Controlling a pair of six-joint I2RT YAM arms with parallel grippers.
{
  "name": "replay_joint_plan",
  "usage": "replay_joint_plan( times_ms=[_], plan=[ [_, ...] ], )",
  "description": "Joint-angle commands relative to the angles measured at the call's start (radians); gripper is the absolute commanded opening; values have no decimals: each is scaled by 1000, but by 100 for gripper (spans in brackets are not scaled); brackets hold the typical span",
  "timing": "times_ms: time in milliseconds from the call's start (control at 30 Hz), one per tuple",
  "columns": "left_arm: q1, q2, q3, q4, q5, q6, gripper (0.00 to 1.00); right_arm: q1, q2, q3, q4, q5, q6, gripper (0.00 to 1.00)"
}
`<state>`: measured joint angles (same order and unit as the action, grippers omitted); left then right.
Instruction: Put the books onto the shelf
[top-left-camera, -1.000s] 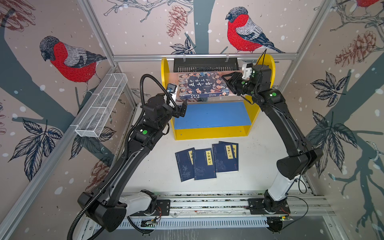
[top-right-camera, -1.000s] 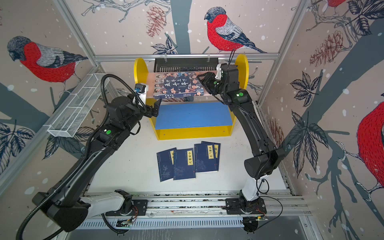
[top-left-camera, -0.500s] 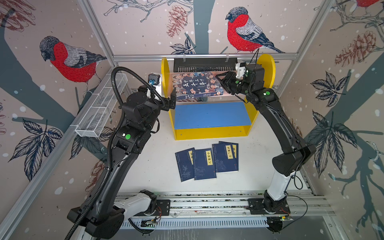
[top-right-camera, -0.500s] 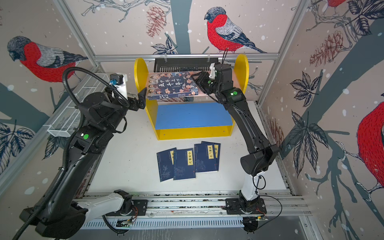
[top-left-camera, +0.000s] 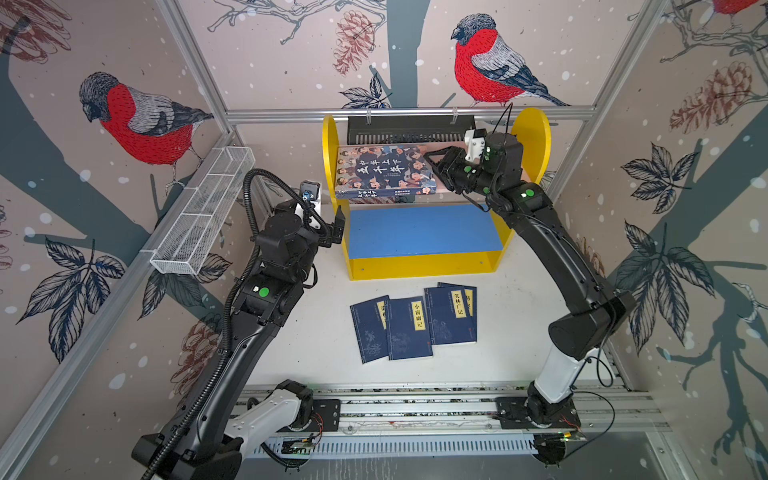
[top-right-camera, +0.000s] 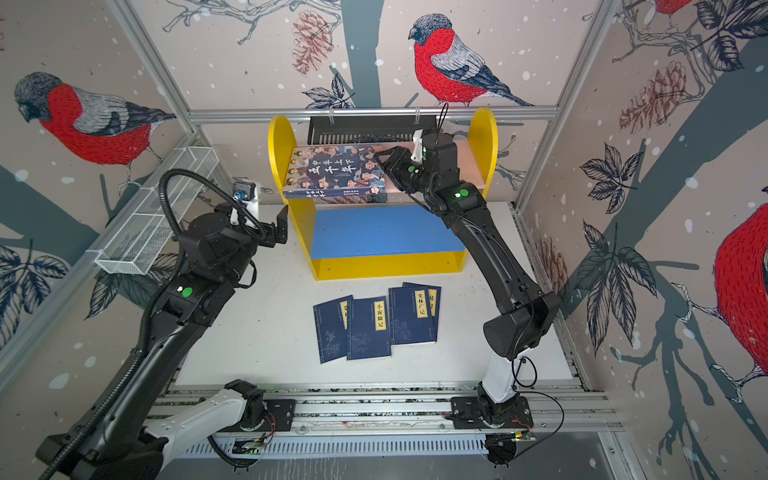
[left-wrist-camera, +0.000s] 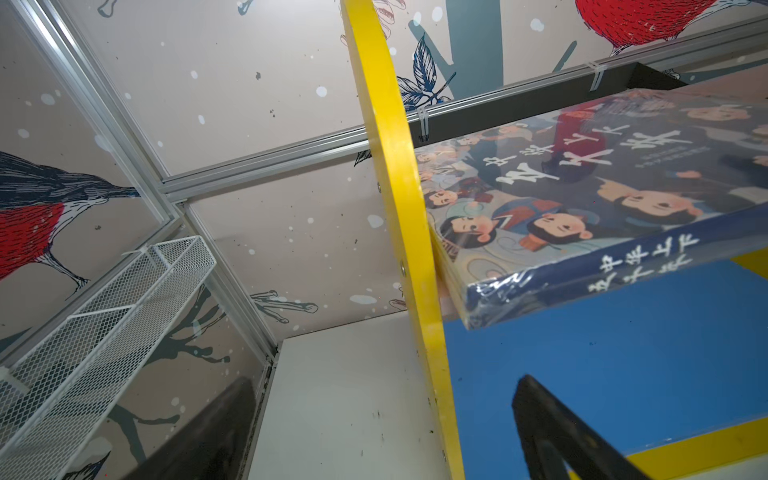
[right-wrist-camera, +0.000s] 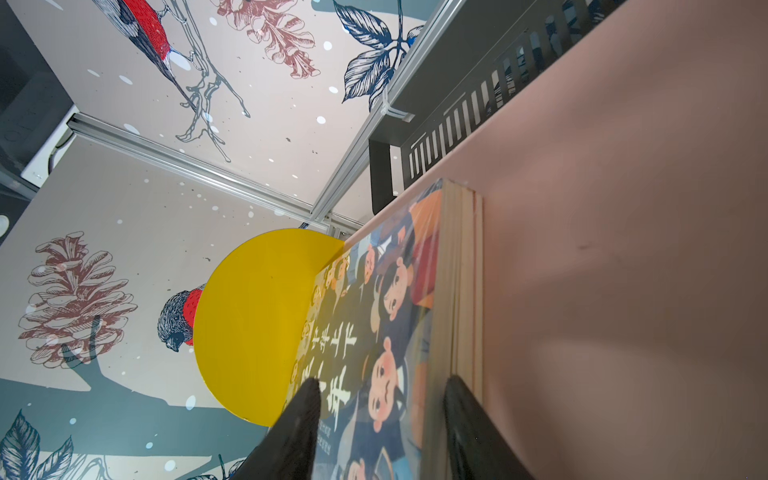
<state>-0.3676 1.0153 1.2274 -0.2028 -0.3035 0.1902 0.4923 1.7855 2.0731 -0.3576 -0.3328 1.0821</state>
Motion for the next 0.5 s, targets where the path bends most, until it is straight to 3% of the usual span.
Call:
replay_joint_plan(
  times_ms=[0,467],
  plan=[
    [9,-10,-42,80,-35,-5,97,9,-13,-24,14,6,18,51],
    [15,72,0,164,-16,14,97,5,-14,-12,14,8,23,54]
  ],
)
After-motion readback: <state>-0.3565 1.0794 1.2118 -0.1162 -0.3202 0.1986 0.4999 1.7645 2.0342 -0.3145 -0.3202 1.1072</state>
